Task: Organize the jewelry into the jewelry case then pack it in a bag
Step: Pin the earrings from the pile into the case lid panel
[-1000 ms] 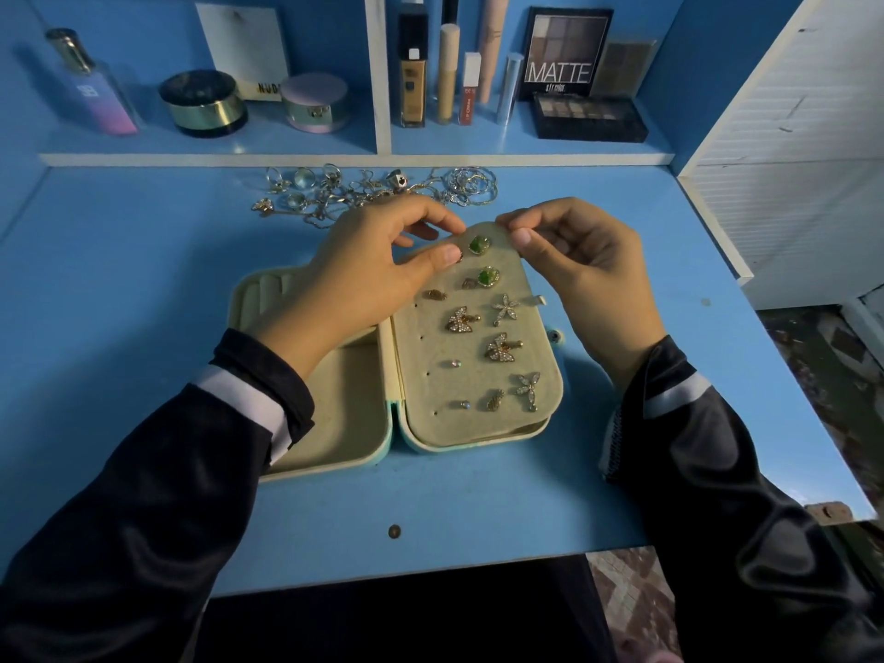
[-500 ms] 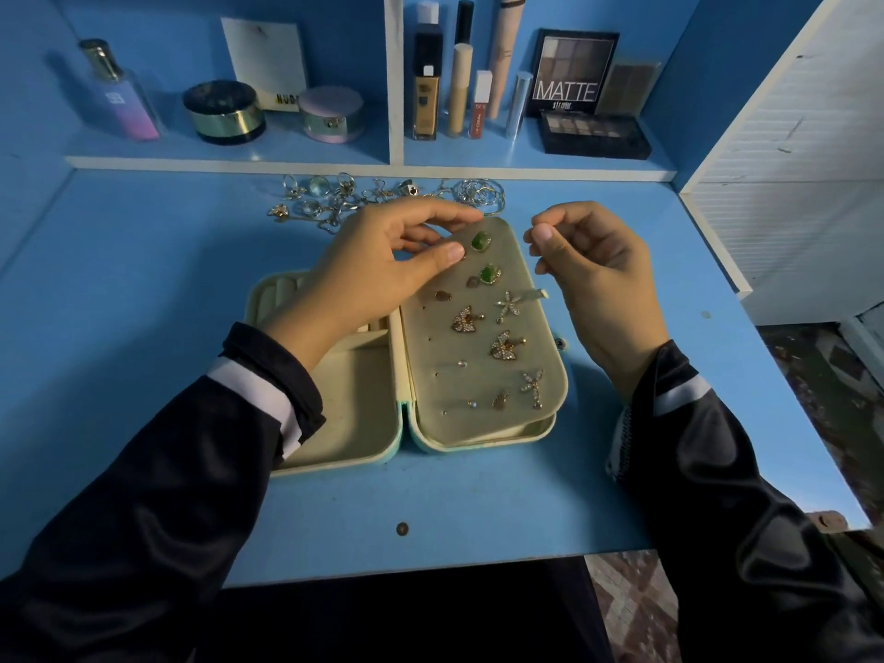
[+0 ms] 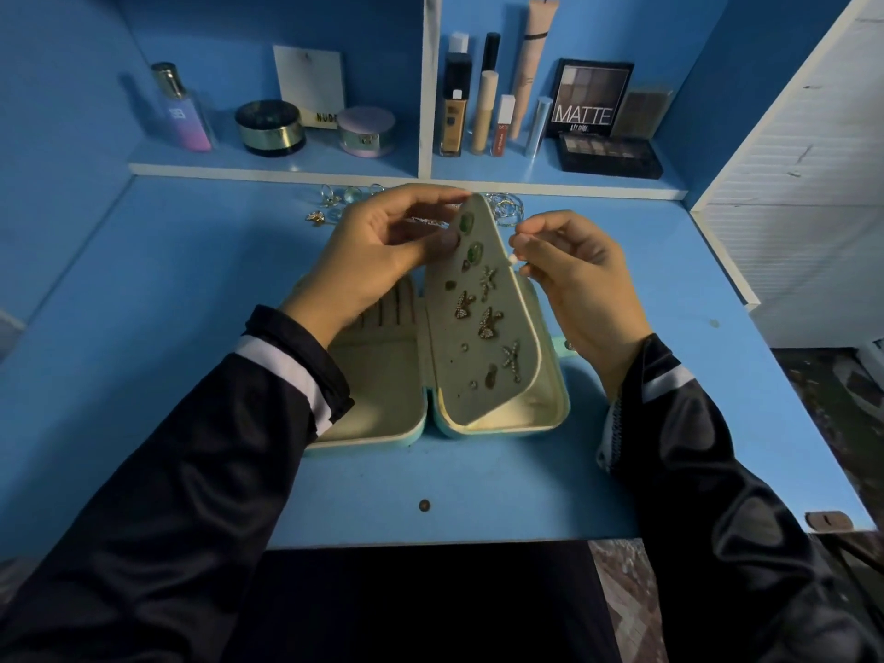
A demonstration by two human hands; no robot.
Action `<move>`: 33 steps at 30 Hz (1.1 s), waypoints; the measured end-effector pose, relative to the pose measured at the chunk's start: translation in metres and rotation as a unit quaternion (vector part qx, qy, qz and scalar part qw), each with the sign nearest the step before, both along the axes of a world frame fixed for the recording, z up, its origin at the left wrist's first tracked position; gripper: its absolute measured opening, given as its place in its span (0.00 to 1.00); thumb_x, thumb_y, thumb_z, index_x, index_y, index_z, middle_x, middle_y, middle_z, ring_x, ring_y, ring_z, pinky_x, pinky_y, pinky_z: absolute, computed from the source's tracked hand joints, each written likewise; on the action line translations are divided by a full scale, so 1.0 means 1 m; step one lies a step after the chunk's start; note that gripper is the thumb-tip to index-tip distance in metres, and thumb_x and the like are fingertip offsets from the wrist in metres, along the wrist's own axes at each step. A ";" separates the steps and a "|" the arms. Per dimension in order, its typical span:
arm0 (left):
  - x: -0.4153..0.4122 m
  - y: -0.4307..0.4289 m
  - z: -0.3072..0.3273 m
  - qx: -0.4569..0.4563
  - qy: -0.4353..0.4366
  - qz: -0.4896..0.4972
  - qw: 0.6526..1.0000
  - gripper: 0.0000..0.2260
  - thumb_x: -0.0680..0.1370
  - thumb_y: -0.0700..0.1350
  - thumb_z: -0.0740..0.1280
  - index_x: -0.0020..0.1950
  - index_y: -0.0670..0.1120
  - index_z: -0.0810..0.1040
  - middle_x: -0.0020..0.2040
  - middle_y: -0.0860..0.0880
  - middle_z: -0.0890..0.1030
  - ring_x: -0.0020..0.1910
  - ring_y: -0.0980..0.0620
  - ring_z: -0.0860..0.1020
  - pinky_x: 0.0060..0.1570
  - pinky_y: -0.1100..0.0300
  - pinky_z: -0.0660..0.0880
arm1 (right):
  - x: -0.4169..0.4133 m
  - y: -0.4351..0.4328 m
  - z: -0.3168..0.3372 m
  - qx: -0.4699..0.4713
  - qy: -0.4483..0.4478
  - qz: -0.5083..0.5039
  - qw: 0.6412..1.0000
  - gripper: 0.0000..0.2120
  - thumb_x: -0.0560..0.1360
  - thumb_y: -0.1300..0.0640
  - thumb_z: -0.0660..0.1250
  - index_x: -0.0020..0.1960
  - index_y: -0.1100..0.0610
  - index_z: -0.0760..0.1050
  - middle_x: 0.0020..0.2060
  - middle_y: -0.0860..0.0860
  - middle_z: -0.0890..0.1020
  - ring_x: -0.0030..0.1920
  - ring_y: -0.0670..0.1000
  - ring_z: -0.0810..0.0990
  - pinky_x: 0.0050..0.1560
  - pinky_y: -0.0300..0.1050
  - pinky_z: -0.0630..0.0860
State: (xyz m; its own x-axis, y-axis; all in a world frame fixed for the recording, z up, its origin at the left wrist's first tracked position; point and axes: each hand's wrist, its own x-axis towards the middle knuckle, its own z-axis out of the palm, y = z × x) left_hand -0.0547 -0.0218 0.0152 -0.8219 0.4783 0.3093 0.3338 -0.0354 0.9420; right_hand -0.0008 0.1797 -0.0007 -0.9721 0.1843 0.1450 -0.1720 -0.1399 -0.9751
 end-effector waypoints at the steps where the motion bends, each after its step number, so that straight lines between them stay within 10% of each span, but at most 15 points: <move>1: 0.000 -0.002 0.000 0.005 -0.005 0.003 1.000 0.17 0.72 0.43 0.71 0.59 0.52 0.77 0.49 0.60 0.83 0.55 0.61 0.80 0.54 0.66 0.76 | -0.001 -0.004 0.001 -0.010 -0.003 0.009 1.000 0.06 0.75 0.69 0.67 0.46 0.60 0.78 0.39 0.53 0.81 0.40 0.48 0.78 0.42 0.39 0.75; 33: -0.004 -0.017 -0.009 0.067 -0.071 0.025 0.995 0.16 0.71 0.41 0.72 0.57 0.50 0.78 0.51 0.53 0.83 0.55 0.53 0.81 0.53 0.61 0.76 | -0.026 -0.028 0.002 -0.004 -0.019 0.115 0.993 0.06 0.75 0.68 0.68 0.47 0.59 0.81 0.44 0.58 0.83 0.43 0.54 0.80 0.46 0.45 0.77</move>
